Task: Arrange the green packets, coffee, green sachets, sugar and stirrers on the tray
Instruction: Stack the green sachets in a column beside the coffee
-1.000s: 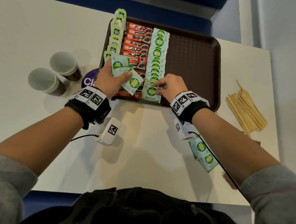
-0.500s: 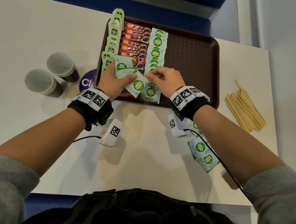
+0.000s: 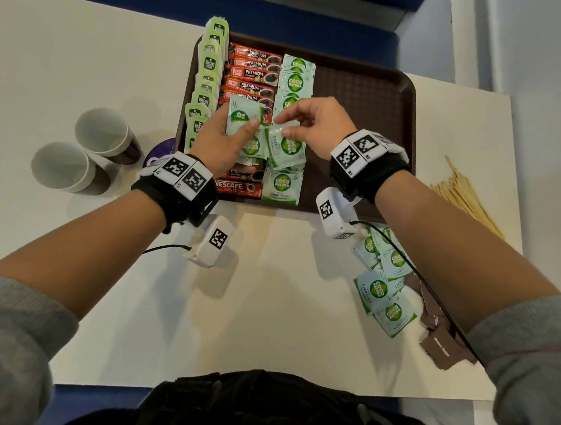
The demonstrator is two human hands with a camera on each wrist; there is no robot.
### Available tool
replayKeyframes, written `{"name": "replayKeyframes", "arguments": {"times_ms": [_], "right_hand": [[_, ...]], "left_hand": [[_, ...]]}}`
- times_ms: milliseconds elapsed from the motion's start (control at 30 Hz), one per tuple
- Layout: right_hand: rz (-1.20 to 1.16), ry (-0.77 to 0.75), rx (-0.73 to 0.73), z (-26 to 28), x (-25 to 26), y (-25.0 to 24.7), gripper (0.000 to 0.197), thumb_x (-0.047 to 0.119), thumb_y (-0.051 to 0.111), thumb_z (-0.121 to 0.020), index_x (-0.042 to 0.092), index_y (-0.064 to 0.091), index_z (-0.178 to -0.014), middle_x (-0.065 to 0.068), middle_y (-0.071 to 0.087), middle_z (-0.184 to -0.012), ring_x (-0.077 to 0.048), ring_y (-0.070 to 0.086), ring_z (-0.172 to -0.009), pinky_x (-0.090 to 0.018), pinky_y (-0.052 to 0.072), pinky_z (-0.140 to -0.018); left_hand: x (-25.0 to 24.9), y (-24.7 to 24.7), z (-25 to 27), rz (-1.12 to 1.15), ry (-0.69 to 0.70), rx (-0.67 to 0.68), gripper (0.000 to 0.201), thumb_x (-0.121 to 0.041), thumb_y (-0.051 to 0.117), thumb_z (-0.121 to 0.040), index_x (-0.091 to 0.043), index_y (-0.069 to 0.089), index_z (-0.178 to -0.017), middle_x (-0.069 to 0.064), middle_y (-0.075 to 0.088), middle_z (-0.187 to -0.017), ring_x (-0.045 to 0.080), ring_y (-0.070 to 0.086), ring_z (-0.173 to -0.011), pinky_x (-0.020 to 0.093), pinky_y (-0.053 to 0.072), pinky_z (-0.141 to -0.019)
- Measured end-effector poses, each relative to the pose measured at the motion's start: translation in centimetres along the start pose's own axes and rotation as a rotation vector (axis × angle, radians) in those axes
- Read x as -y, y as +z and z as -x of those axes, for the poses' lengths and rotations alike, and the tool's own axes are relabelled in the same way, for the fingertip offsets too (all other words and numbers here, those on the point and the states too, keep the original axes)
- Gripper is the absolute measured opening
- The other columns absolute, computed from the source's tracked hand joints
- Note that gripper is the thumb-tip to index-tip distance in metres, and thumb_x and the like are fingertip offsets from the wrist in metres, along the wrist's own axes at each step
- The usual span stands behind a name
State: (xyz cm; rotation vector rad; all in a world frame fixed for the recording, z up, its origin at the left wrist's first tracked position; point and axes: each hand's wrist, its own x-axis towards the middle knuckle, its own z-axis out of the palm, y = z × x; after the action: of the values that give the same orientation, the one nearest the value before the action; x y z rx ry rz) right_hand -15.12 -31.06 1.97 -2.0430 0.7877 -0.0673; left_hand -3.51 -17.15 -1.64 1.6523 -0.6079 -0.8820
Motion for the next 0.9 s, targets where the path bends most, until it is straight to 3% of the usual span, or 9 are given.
{"name": "replayKeyframes", "arguments": {"times_ms": [133,200,267,433,500,567,667,767,900], "right_hand": [[0.046,-0.029,0.032,-1.0,0.3,-0.8,0.015,0.014,0.074,-0.079,0.024,0.07,-0.089,0.016,0.064,-0.084,-0.001,0.059,-0.081,-0.012,0.047,-0.078],[-0.002,-0.029,0.002,-1.5,0.4,-1.0,0.02,0.012,0.077,-0.074,0.025,0.065,-0.083,0.016,0.063,-0.083,-0.001,0.059,-0.075,-0.012,0.05,-0.074],[-0.076,-0.021,-0.072,-2.0,0.2,-1.3,0.027,0.012,0.081,-0.07,0.028,0.061,-0.08,0.009,0.066,-0.088,-0.007,0.064,-0.074,-0.018,0.053,-0.073],[-0.114,0.104,-0.127,-3.5,-1.4,-1.4,0.028,0.03,0.082,-0.069,0.025,0.064,-0.09,0.005,0.067,-0.088,-0.01,0.065,-0.083,-0.026,0.055,-0.077],[-0.191,0.142,-0.094,-3.8,-2.0,-1.5,0.023,0.023,0.079,-0.074,0.021,0.063,-0.09,0.0,0.067,-0.082,-0.012,0.066,-0.078,-0.027,0.056,-0.072],[-0.265,0.131,-0.118,-4.4,-2.3,-1.8,0.021,0.013,0.075,-0.078,0.013,0.063,-0.094,-0.001,0.064,-0.076,-0.009,0.064,-0.067,-0.021,0.055,-0.066],[-0.263,0.113,-0.227,-6.1,-2.8,-2.8,0.021,0.006,0.069,-0.082,0.006,0.063,-0.103,-0.005,0.064,-0.084,-0.007,0.061,-0.065,-0.015,0.053,-0.063],[-0.141,0.106,-0.315,-8.5,-3.7,-4.0,0.023,0.003,0.064,-0.085,0.009,0.067,-0.107,-0.001,0.064,-0.093,-0.009,0.062,-0.076,-0.018,0.054,-0.072],[-0.028,0.101,-0.401,-12.0,-4.1,-5.6,0.025,0.006,0.06,-0.088,0.015,0.07,-0.108,0.01,0.062,-0.093,0.004,0.057,-0.077,-0.008,0.049,-0.077]], "left_hand": [[-0.6,0.7,-1.2,-0.087,0.024,0.047,0.035,-0.024,0.066,-0.089,-0.016,0.057,-0.122,0.0,0.069,-0.106,0.012,0.068,-0.088,0.03,0.058,-0.072],[-0.9,1.1,-1.7,-0.069,0.02,0.069,0.037,-0.019,0.069,-0.086,-0.013,0.057,-0.121,0.003,0.07,-0.106,0.013,0.069,-0.089,0.028,0.057,-0.073],[-1.0,1.4,-2.2,-0.019,-0.007,0.058,0.036,-0.016,0.068,-0.087,-0.012,0.056,-0.121,0.002,0.07,-0.104,0.012,0.069,-0.086,0.026,0.056,-0.066],[-1.5,1.8,-3.5,0.086,-0.022,-0.036,0.037,-0.016,0.065,-0.089,-0.008,0.054,-0.123,0.004,0.069,-0.111,0.012,0.07,-0.09,0.031,0.059,-0.068],[-1.5,1.9,-4.0,0.12,-0.046,-0.072,0.036,-0.016,0.064,-0.09,-0.008,0.053,-0.123,0.006,0.068,-0.112,0.015,0.071,-0.087,0.029,0.059,-0.059],[-1.6,2.0,-4.6,0.124,-0.049,-0.073,0.036,-0.018,0.064,-0.09,-0.007,0.052,-0.123,0.007,0.068,-0.112,0.016,0.071,-0.086,0.027,0.058,-0.057],[-1.6,1.9,-6.0,0.111,-0.059,-0.089,0.034,-0.019,0.063,-0.091,-0.008,0.053,-0.122,0.005,0.068,-0.11,0.017,0.071,-0.088,0.03,0.06,-0.06],[-1.7,1.4,-7.5,0.084,-0.051,-0.118,0.035,-0.022,0.065,-0.089,-0.01,0.055,-0.12,0.002,0.069,-0.108,0.015,0.07,-0.092,0.04,0.059,-0.075],[-2.0,0.8,-9.0,0.076,-0.063,-0.115,0.032,-0.029,0.066,-0.086,-0.017,0.055,-0.114,0.004,0.069,-0.11,0.022,0.069,-0.097,0.051,0.056,-0.081]]}}
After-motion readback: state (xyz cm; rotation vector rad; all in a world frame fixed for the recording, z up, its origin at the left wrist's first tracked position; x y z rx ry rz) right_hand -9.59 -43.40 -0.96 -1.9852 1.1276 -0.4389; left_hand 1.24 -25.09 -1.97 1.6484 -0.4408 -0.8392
